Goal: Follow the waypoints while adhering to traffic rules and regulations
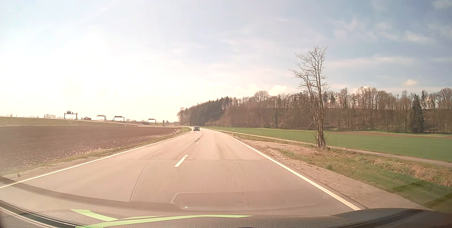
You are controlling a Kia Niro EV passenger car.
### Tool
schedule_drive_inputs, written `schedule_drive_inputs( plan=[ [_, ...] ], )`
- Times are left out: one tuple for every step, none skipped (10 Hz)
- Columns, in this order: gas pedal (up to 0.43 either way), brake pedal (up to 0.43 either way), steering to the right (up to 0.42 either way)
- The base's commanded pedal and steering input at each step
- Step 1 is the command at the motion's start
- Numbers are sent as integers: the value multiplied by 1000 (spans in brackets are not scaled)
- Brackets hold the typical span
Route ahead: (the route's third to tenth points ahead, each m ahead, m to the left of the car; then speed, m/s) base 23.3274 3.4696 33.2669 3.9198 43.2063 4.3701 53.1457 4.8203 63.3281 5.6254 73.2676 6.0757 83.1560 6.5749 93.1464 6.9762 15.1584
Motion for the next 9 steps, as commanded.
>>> schedule_drive_inputs(
  plan=[
    [138,0,-7],
    [138,0,-7],
    [138,0,-7],
    [138,0,-7],
    [138,0,-7],
    [138,0,-7],
    [138,0,-7],
    [138,0,-7],
    [138,0,-7]
  ],
)
